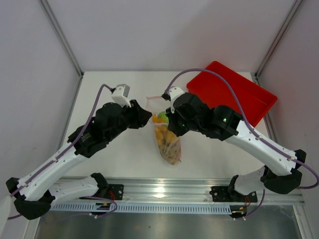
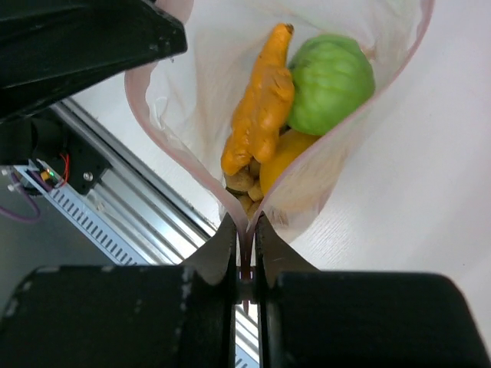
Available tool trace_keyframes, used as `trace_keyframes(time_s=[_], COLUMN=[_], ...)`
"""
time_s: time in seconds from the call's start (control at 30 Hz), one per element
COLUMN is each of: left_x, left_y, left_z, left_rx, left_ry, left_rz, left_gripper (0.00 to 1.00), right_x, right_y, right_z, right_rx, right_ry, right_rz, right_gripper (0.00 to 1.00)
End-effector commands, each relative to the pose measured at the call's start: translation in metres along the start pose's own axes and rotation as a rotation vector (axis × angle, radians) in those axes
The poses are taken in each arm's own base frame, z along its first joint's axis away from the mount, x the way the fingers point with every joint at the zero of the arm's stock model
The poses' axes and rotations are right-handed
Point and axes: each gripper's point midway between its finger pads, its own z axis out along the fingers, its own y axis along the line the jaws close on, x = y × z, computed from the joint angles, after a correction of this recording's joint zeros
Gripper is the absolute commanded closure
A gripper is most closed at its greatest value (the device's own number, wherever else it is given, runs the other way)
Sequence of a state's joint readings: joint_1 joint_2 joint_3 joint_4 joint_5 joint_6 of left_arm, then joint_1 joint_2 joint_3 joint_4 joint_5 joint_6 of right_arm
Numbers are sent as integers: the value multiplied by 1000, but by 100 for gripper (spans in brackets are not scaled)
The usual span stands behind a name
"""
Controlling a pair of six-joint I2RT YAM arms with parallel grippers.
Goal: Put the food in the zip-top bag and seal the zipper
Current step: Zip the zipper food storage bag at the center of the board.
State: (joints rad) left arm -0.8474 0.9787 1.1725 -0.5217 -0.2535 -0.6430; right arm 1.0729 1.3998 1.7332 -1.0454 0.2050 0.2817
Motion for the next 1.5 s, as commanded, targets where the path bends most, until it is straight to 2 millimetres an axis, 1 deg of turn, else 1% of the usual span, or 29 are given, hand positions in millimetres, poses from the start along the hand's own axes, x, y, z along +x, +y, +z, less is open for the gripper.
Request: trace_keyframes(time_s=[0.0,0.03,0.07,0.1,0.13,0.17,0.2,0.23,0.27,0.3,0.4,0.43,0.47,0.53,0.57,0.63,0.7,0.73,0.77,0.87,0.9,0.97,1.1,1.2,1.3,1.33,1.37,1.43,1.47], left_x=[6,8,8,7,6,-3,-4,-7,-13,-14,-18,-23,-19,-20,-18,-15,-6,-5,2,8,6,5,5,10,8,2,3,-6,-12], left_y=[19,23,29,33,38,42,45,45,42,43,36,32,32,31,33,34,38,39,44,51,53,59,61,61,62,61,65,65,64], left_z=[-12,-14,-20,-24,-29,-33,-34,-35,-36,-35,-27,-27,-19,-15,-10,-8,-8,-9,-12,-19,-25,-29,-37,-39,-44,-48,-49,-56,-60], left_rx=[-61,-70,-90,-103,-122,-150,-165,-169,-168,-179,-164,-156,-162,-167,-181,-183,-189,-186,-186,-189,-184,-202,-197,-180,-162,-143,-146,-129,-93], left_ry=[-14,-13,-14,-20,-19,-45,-48,-49,-49,-44,-34,-37,-12,3,23,38,57,57,62,49,29,15,15,16,-12,-49,-63,-118,-173], left_rz=[-40,-36,-25,-16,6,12,21,47,53,59,71,77,87,102,108,113,108,104,100,88,85,93,93,91,105,107,137,153,185], left_gripper=[47,38,33,25,21,17,10,9,9,8,7,7,7,8,11,14,15,16,17,18,18,19,20,21,20,19,18,14,13], right_x=[12,15,25,30,37,39,41,44,47,49,56,57,58,59,57,55,54,55,55,57,58,58,59,60,63,64,64,63,60], right_y=[12,17,19,28,31,34,36,43,45,47,53,55,56,57,56,54,51,48,47,44,44,42,38,39,37,35,33,27,25], right_z=[-6,-6,-5,-7,-5,-8,-10,-11,-12,-11,-12,-12,-12,-13,-13,-16,-20,-20,-22,-23,-24,-26,-30,-32,-34,-35,-38,-41,-46], right_rx=[-68,-82,-89,-110,-114,-122,-127,-143,-146,-153,-161,-160,-159,-158,-153,-144,-137,-127,-125,-116,-117,-118,-108,-126,-138,-138,-140,-142,-151], right_ry=[27,31,47,48,63,59,58,57,59,61,70,71,71,68,65,49,40,39,35,41,42,41,39,43,47,52,50,52,40], right_rz=[-66,-70,-79,-90,-101,-104,-104,-115,-117,-117,-133,-138,-137,-132,-129,-122,-118,-117,-115,-115,-115,-115,-118,-130,-155,-162,-165,-191,-195], right_gripper=[100,100,100,100,100,100,100,100,100,100,100,100,100,100,100,100,100,100,100,100,100,100,100,100,100,100,100,100,100])
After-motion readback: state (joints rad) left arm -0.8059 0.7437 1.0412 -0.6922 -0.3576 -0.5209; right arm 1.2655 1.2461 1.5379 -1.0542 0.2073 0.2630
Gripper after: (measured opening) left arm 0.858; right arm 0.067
